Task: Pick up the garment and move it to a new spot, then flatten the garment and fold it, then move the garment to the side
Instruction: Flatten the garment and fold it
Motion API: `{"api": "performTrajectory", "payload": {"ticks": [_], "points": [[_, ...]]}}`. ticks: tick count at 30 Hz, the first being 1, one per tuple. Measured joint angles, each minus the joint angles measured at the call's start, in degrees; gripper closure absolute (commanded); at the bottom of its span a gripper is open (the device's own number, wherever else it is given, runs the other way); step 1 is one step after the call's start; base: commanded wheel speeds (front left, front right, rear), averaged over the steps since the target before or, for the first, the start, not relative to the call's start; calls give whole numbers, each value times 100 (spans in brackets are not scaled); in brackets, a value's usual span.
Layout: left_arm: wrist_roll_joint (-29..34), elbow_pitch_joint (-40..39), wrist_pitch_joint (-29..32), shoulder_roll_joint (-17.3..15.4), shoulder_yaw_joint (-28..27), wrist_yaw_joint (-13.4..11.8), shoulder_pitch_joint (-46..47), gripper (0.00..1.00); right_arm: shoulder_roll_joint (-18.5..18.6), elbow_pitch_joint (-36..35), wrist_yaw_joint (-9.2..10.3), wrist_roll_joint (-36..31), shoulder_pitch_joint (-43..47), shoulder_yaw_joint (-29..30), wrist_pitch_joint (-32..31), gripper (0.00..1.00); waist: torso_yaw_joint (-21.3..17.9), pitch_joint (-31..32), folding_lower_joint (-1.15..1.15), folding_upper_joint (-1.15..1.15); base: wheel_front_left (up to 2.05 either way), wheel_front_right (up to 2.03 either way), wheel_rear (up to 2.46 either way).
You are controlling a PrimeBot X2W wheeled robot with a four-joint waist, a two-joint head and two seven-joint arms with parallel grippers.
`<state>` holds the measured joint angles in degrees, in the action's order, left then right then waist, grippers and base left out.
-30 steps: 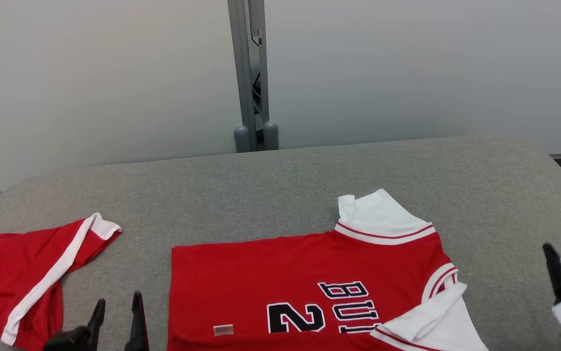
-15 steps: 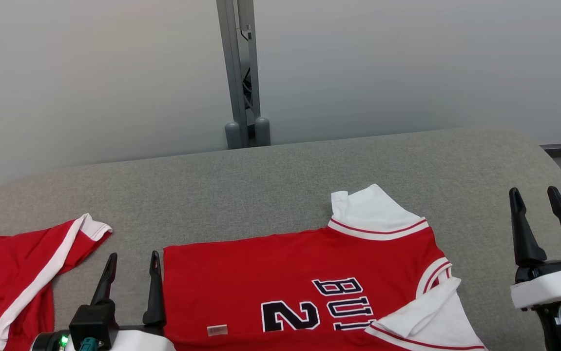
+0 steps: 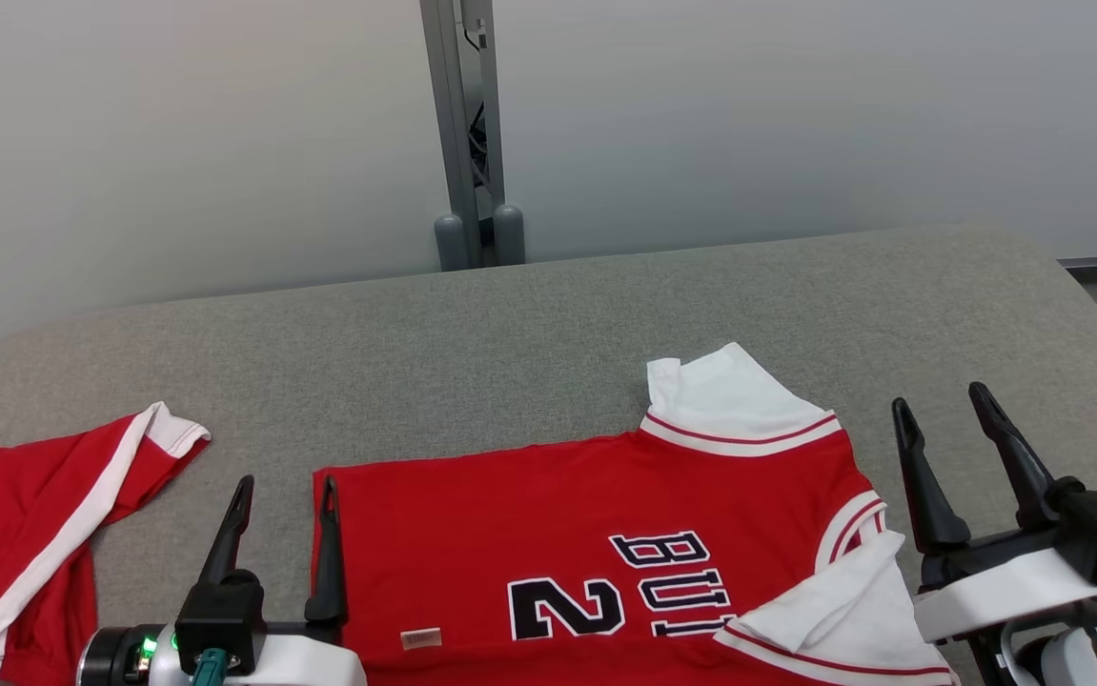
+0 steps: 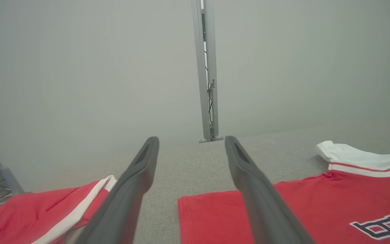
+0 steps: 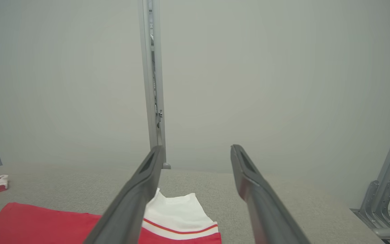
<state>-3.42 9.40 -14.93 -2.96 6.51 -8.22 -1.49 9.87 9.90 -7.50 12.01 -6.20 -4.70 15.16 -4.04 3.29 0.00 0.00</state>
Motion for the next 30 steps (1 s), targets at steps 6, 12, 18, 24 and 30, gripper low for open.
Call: {"api": "performTrajectory", "payload": {"ticks": [6,12,18,24,30], "points": [[63,43,0,11,87,-126,42,0,-263,54,0,-279,0,-54,0,0,28,-118,0,0,0,0,0],[-43,91,0,14,172,-203,85,0,-324,110,0,-354,-2,-112,0,0,54,-161,0,0,0,0,0],[-121,155,1,14,194,-201,85,0,-315,277,0,-333,-13,-40,0,0,66,-165,0,0,0,0,0],[-194,289,1,12,153,-83,102,0,-344,266,0,-346,-34,-71,0,0,27,-262,0,0,0,0,0],[-276,1104,-7,-242,-3,426,591,0,-345,263,0,-360,-66,-88,0,0,-31,-492,0,0,0,0,0]]}}
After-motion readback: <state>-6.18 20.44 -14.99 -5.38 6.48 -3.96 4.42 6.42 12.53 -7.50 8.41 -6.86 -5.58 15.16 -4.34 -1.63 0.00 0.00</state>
